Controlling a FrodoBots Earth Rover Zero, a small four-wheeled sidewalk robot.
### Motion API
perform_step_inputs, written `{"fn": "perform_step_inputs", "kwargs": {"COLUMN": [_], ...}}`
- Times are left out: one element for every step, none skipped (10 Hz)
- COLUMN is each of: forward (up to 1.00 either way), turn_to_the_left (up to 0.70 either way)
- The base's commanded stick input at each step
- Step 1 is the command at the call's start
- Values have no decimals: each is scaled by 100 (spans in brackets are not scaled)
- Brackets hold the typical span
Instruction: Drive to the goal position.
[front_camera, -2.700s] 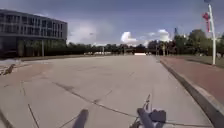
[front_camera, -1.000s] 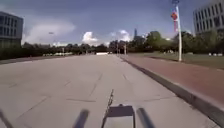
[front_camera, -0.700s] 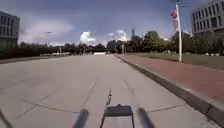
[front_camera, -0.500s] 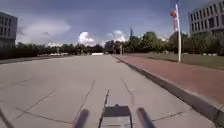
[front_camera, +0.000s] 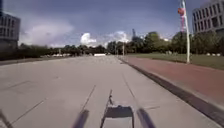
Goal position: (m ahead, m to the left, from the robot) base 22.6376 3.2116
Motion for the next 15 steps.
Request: {"fn": "perform_step_inputs", "kwargs": {"forward": [100,100,100,100,100,100,100,100,100,100,100,100,100,100,100], "turn_to_the_left": [-2,-2,-2,-2,-2,-2,-2,-2,-2,-2,-2,-2,-2,-14,-33]}}
